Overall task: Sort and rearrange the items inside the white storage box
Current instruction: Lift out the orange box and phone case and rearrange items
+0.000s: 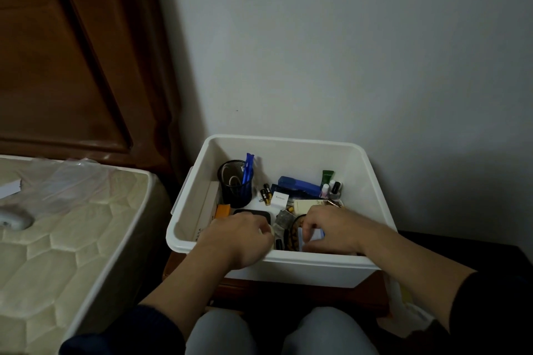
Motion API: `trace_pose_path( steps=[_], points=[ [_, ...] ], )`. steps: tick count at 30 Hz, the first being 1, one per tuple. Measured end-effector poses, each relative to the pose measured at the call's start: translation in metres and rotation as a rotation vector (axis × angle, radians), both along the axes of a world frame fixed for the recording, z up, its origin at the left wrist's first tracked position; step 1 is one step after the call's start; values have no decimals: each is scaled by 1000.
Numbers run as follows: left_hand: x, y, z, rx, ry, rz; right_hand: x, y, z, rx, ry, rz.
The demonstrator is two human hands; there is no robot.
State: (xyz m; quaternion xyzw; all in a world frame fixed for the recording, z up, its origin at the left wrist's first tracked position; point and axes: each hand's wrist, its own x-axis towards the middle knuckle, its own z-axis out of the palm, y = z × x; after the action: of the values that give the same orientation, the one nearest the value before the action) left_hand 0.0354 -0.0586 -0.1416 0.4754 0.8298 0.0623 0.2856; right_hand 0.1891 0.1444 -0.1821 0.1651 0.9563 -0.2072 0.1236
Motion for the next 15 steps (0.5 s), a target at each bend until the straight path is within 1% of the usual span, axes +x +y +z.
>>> trace_pose_path(
  steps=[4, 6, 8, 10, 12, 13, 15],
  points=[
    [2, -1, 4, -4, -7, 11, 0, -2, 4, -28, 2, 9],
    [2, -2, 4, 2, -16, 23, -1, -4, 8, -28, 53, 16],
    [1, -1, 3, 17, -35, 50, -3, -4, 12, -36, 143, -70],
    [-5, 2, 1, 55, -135, 114, -8, -1, 15, -36, 231, -203],
    [-12, 7, 2, 136, -314, 232, -19, 2, 15, -17, 258, -284],
    [-15, 11, 2, 181, -355, 285, -27, 3, 14, -13, 246, -305],
    [-22, 23, 0, 229, -327, 342, -45, 3, 9, -9, 198, -331]
  ],
)
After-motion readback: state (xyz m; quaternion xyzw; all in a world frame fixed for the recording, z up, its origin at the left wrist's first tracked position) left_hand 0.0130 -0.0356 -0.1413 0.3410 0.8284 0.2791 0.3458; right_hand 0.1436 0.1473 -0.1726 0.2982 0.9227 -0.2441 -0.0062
